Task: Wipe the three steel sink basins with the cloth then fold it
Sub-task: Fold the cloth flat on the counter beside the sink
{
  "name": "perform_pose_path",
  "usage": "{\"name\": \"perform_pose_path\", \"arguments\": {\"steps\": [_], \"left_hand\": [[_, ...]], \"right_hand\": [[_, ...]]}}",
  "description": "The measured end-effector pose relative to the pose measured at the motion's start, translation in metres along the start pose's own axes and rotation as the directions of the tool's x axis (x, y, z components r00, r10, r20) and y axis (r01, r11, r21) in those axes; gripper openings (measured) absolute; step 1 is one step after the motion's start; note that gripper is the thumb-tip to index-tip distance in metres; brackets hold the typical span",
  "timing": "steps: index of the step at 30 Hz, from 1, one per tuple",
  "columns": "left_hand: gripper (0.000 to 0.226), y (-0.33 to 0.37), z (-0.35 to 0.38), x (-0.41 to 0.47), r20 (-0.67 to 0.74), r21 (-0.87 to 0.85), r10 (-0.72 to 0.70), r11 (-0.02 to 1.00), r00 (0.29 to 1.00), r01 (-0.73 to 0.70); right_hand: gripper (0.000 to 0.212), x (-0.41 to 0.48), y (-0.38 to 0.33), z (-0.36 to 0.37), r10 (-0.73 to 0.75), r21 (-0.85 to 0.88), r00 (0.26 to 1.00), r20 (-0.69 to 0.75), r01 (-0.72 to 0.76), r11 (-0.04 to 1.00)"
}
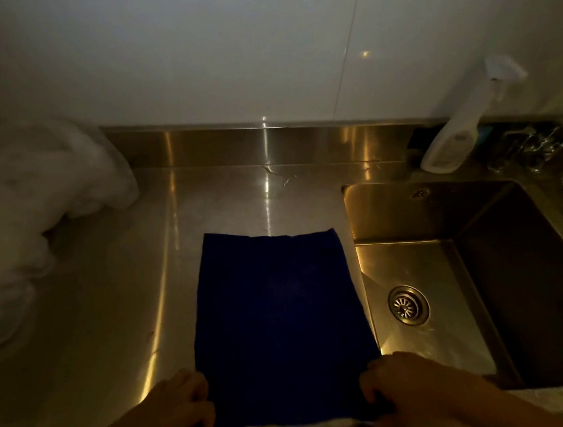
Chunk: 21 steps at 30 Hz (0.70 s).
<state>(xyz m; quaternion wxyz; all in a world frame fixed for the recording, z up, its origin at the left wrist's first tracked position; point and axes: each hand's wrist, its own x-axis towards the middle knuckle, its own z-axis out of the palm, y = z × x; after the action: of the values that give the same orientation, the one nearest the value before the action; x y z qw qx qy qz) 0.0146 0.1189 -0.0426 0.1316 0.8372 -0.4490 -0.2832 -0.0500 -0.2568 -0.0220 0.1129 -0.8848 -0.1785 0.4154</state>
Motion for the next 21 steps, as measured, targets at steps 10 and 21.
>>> {"name": "perform_pose_path", "arguments": {"steps": [10, 21], "left_hand": [[0.059, -0.099, -0.103, 0.167, -0.444, -0.064, -0.465, 0.869, 0.766, 0.490], [0.024, -0.098, -0.142, 0.169, -0.551, -0.318, -0.423, 0.903, 0.719, 0.288]], "right_hand": [[0.046, 0.149, 0.057, -0.143, 0.282, 0.036, 0.753, -0.594, -0.326, 0.945], [0.023, 0.120, 0.068, -0.178, 0.270, 0.225, 0.710, -0.650, -0.159, 0.961]]}}
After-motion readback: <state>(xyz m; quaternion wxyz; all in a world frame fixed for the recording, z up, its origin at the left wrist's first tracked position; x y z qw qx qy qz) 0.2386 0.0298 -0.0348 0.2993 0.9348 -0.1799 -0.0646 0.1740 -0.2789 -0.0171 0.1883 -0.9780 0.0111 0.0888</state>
